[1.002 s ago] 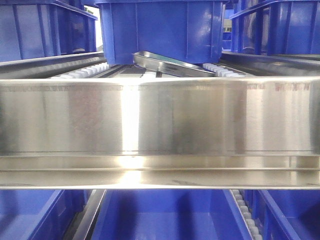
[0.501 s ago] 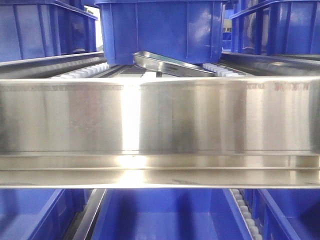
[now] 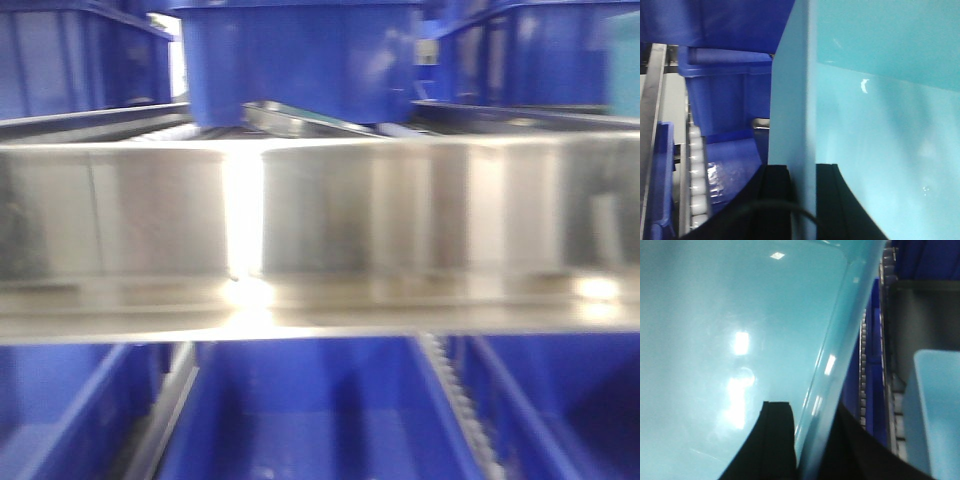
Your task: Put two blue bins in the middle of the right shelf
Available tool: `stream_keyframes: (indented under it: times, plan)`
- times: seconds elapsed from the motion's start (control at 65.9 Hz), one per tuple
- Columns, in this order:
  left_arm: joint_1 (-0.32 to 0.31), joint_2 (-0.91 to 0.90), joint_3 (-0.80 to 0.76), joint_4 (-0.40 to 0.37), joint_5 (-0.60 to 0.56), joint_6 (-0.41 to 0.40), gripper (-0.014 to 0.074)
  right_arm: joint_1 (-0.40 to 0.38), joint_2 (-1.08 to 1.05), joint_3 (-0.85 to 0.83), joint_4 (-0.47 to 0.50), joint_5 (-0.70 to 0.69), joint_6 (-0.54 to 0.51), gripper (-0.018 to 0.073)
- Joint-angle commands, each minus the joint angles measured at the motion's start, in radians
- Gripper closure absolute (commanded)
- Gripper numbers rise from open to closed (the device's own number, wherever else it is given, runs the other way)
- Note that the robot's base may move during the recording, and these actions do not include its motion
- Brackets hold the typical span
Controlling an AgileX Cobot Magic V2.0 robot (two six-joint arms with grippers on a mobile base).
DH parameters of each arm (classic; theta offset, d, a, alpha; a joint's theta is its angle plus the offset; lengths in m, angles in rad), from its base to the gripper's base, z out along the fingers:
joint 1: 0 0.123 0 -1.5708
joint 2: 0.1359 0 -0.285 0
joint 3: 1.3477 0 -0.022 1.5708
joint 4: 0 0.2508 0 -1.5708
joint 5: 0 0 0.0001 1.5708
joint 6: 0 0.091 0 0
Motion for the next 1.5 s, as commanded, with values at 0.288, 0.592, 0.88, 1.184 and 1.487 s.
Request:
stream_keyframes:
  times: [0.288,0.592,0.88,1.184,1.487]
  plan:
    - [-0.003,-0.020,-0.014,-0.054,-0.102,-0.024,0.0707,-0.004,-0.007,-0.008,-0.010,-0.004,-0.028,0.0713]
    - [-0.003,-0.020,-0.014,-0.054,-0.102,-0.024,0.0707,-0.004,-0.007,-0.008,-0.010,-0.004,-0.028,0.0713]
    - [-0.003,-0.020,-0.014,-0.054,-0.102,-0.024,0.0707,-0.004,-0.007,-0.008,-0.010,-0.004,-0.028,0.0713]
    - [-0.003,-0.020,-0.014,-0.054,-0.102,-0.024,0.0707,-0.004,-0.007,-0.008,-0.010,-0.006,-0.028,0.0713]
    - [-0.003,-0.020,-0.014,-0.054,-0.102,-0.024,0.0707,-0.004,-0.007,-0.008,-0.010,-0.006,-0.028,0.0713]
